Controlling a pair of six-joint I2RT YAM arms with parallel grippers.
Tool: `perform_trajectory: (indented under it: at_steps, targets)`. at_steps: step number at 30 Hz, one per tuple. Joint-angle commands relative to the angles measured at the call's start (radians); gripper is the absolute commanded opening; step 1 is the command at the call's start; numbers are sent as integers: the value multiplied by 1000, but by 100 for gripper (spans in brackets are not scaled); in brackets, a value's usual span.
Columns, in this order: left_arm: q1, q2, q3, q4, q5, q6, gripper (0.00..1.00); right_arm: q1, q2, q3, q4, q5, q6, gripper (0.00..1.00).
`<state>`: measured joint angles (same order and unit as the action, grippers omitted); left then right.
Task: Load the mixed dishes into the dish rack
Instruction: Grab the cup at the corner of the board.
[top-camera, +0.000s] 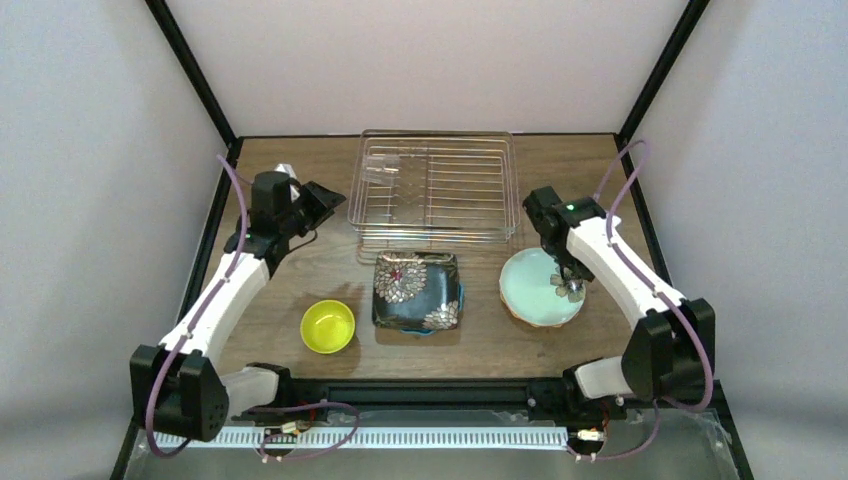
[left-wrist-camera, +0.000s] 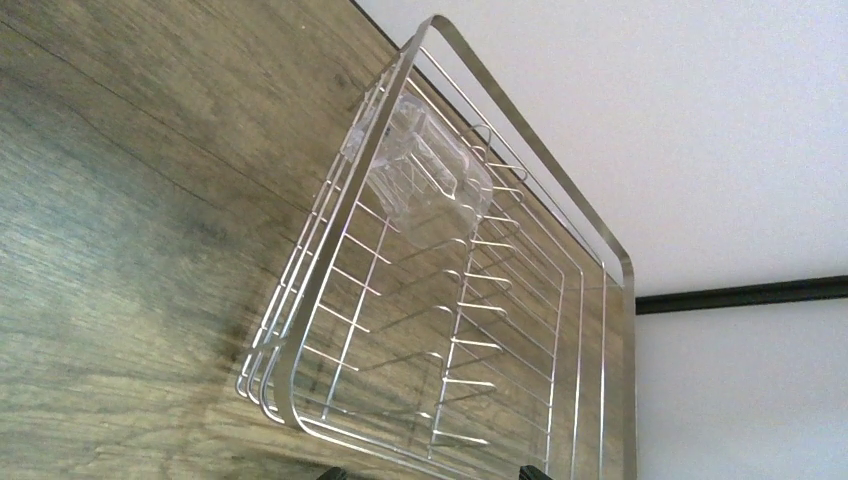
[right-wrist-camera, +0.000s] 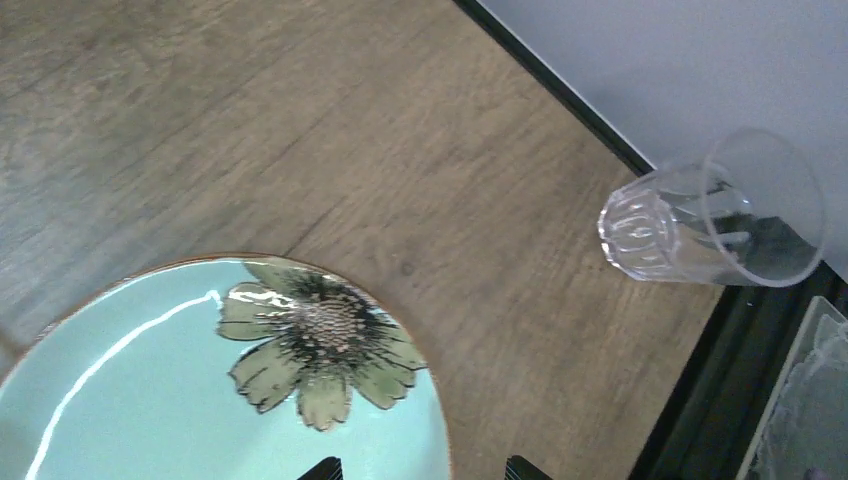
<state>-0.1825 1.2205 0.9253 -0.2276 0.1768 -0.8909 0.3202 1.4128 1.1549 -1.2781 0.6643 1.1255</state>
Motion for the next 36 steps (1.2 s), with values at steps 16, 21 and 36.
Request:
perform_trajectory:
  at_steps: [16,21,36]
  targets:
    - [3,-141,-129,-7,51,-24,100,-318,-243,-162,179,14,-237,95]
    - [3,-146,-141,4,50,-34,100,-401,-216,-149,209,14,-285,95]
    - [3,-114,-176,64,59,-51,100,-686,-201,-224,332,-108,-393,95]
